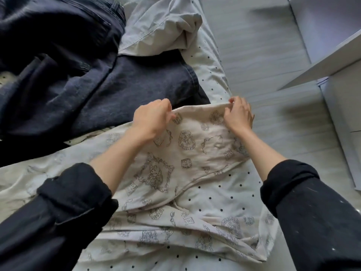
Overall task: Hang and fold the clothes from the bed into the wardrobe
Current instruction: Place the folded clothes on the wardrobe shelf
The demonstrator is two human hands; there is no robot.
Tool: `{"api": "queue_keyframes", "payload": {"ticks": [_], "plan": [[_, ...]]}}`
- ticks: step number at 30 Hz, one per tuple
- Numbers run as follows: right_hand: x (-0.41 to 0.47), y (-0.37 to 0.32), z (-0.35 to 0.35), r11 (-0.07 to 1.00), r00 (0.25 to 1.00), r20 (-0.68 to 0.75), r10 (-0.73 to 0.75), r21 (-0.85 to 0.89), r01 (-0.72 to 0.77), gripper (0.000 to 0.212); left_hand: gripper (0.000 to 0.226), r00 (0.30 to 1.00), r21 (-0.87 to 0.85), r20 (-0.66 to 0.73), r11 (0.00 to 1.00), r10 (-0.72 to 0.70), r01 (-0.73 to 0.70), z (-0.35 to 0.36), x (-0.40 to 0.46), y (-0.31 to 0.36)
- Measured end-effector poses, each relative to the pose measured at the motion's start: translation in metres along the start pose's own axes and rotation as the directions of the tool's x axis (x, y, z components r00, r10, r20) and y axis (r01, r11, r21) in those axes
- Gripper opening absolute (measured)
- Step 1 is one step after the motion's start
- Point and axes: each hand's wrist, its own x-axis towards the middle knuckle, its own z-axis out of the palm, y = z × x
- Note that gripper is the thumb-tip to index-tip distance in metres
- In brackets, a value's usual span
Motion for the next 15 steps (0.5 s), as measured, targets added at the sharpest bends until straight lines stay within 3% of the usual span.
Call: {"api": "queue_keyframes", "payload": {"ticks": [6, 10, 13, 15], "plan": [[-0.067, -0.047, 0.019, 0.969, 0.959, 0.14, -0.245, -0.001, 0.247, 0.052, 0.029, 0.992, 0.13, -0.128, 0.992, 0.014, 0.002, -0.014, -0.055, -0.075], [-0.126, -0.081, 0.043, 0.887, 0.859, 0.237, -0.454, 0.029, 0.461, 0.052, 0.026, 0.992, 0.18, -0.115, 0.981, -0.049, 0.069, -0.022, -0.086, -0.121], [-0.142, -0.092, 0.061, 0.879, 0.812, 0.383, -0.441, 0.001, 0.477, 0.051, 0.022, 0.987, 0.179, -0.161, 0.983, -0.004, 0.033, -0.025, -0.091, -0.135], [-0.144, -0.1, 0.069, 0.9, 0.828, 0.418, -0.373, -0.054, 0.432, 0.051, 0.016, 0.962, 0.151, -0.271, 0.989, 0.04, 0.001, -0.029, -0.091, -0.142]]}}
